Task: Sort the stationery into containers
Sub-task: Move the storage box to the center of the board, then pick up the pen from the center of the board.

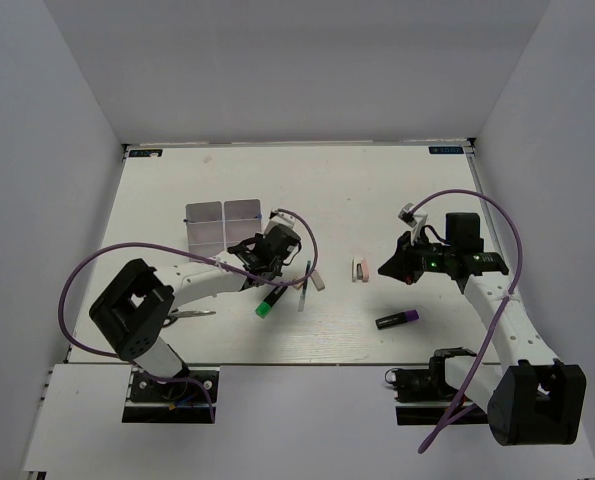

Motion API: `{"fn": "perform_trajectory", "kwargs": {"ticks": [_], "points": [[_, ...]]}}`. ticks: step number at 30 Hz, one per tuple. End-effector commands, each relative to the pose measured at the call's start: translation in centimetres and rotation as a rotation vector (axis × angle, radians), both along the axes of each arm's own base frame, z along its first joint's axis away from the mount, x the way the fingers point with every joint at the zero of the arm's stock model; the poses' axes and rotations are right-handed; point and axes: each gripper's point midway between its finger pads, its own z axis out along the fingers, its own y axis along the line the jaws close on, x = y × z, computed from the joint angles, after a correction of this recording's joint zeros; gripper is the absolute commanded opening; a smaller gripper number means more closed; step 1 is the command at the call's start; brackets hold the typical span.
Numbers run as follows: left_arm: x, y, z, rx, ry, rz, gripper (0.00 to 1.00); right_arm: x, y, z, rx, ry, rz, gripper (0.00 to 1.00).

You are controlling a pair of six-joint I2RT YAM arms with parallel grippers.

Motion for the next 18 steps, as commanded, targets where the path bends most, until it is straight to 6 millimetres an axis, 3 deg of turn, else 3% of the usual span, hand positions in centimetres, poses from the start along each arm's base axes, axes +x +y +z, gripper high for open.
{"fn": "perform_trajectory", "kwargs": {"ticks": [1,3,4,6,7,8,9,11,14,15,16,18], "points": [[0.8,1.0,1.0,0.032,-0.032,0.037,0.0,0.2,-0.1,0.3,-0.001,-0.026,-0.01,0.0],[0.6,0.8,1.1,0.027,-0.028,0.027,0.01,0.2,-0.2,0.3,-0.001,-0.023,-0.011,0.03],[0.4,0.2,1.1,0.008,-0.015,0.0,0.05,0.1,-0.1,0.5,0.005,-0.026,-0.002,0.19],[0.1,-0.5,1.5,-0.01,-0.013,-0.029,0.3,0.0,-0.1,0.4,-0.003,-0.024,0.005,0.52],[-0.6,-2.0,2.3,-0.037,-0.017,-0.093,0.41,0.1,-0.2,0.4,-0.012,-0.033,0.003,0.9],[-1.0,-2.4,2.5,-0.037,-0.016,-0.112,0.49,0.0,-0.3,0.4,-0.015,-0.034,0.0,0.9],[-1.2,-3.1,4.2,-0.068,-0.041,-0.13,0.59,0.0,-0.3,0.3,-0.025,-0.044,0.004,0.9],[-3.2,-4.8,5.0,-0.085,-0.037,-0.205,0.65,-0.2,-0.1,0.2,-0.024,-0.045,0.018,0.9],[-5.8,-5.6,8.9,-0.182,-0.086,-0.252,0.65,-1.1,0.8,0.3,0.014,0.009,0.074,0.9],[-6.2,-5.6,9.5,-0.21,-0.091,-0.25,0.63,-0.5,1.1,0.5,0.013,0.026,0.099,0.9],[-7.2,-4.5,11.0,-0.244,-0.103,-0.244,0.61,-0.5,1.2,0.6,0.014,0.043,0.106,0.9],[-8.2,-3.8,11.6,-0.276,-0.1,-0.239,0.51,0.0,2.1,0.9,-0.001,0.057,0.137,0.7]]}}
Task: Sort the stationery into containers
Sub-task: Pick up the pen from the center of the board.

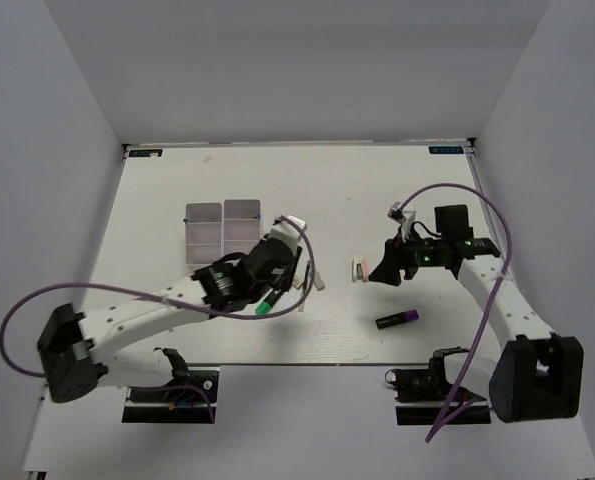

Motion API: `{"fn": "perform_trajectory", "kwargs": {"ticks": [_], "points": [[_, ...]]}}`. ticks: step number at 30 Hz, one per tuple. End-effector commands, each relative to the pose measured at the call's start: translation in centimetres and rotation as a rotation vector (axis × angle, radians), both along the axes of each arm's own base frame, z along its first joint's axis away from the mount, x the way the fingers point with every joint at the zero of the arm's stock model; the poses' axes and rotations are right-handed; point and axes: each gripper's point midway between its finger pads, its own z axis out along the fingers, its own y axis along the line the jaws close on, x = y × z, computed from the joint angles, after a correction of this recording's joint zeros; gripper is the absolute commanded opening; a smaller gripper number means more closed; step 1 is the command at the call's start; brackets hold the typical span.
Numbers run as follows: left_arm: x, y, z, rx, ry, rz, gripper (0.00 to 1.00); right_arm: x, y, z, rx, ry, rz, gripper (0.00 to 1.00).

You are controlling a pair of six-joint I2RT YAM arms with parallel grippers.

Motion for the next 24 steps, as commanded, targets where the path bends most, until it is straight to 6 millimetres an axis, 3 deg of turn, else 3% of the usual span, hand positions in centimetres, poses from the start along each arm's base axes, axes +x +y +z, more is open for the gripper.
{"fn": "perform_trajectory", "kwargs": {"ticks": [1,2,3,4,5,6,7,8,9,10,12,13,14,15,16,17,18,22,23,24], "points": [[-1.8,2.6,2.4,-0.062,0.015,0.036,0.43,0.9,1.2,1.7,-0.008,-0.015,0.06,0.55],[-2.7,3.9,3.7,-0.116,-0.008,0.037,0.34,0.8,2.0,1.4,-0.033,-0.009,0.077,0.01],[-3.2,4.5,3.9,-0.129,-0.01,0.044,0.19,1.1,2.4,1.3,-0.046,-0.014,0.078,0.0],[-4.2,6.3,3.9,-0.131,-0.003,0.056,0.14,2.0,2.6,1.7,-0.07,-0.016,0.048,0.0],[-4.5,7.8,4.8,-0.167,-0.034,0.093,0.12,1.6,3.9,0.9,-0.104,-0.001,0.083,0.0],[-4.7,9.4,6.0,-0.198,-0.078,0.122,0.12,2.3,4.5,1.0,-0.116,-0.031,0.073,0.0],[-5.0,11.7,4.8,-0.131,-0.085,0.168,0.17,2.3,6.1,0.6,-0.129,-0.001,0.102,0.0],[-5.3,13.3,5.2,-0.148,-0.115,0.199,0.28,2.5,6.8,0.3,-0.146,-0.003,0.108,0.01],[-5.1,15.8,5.9,-0.146,-0.18,0.282,0.44,2.4,8.0,0.3,-0.184,-0.01,0.128,0.22],[-5.7,17.6,4.9,-0.085,-0.165,0.306,0.61,2.1,9.9,-1.2,-0.205,0.051,0.164,0.34],[-6.5,20.7,4.8,-0.063,-0.193,0.377,0.67,2.5,11.7,-1.6,-0.246,0.061,0.152,0.61],[-6.7,21.2,4.6,-0.091,-0.188,0.404,0.68,2.4,13.2,-3.3,-0.282,0.123,0.146,0.66],[-7.0,21.9,4.5,-0.113,-0.197,0.419,0.68,3.6,14.2,-3.0,-0.299,0.095,0.112,0.68],[-7.3,22.6,4.0,-0.092,-0.193,0.433,0.68,4.0,14.8,-4.4,-0.351,0.138,0.037,0.68],[-7.4,22.9,3.9,-0.109,-0.192,0.452,0.68,5.3,16.3,-3.9,-0.365,0.126,-0.015,0.68],[-7.5,23.2,3.5,-0.117,-0.193,0.458,0.68,5.4,16.7,-4.0,-0.366,0.168,-0.064,0.68],[-7.7,23.6,3.2,-0.118,-0.195,0.464,0.68,5.7,17.1,-5.0,-0.379,0.188,-0.092,0.6],[-7.8,23.8,2.1,-0.114,-0.195,0.461,0.68,7.8,18.1,-6.2,-0.387,0.179,-0.22,0.42],[-7.8,23.9,2.1,-0.107,-0.196,0.458,0.68,8.0,18.2,-7.4,-0.41,0.208,-0.24,0.4],[-7.8,23.8,1.9,-0.101,-0.195,0.456,0.68,8.8,18.4,-7.0,-0.419,0.184,-0.266,0.38]]}}
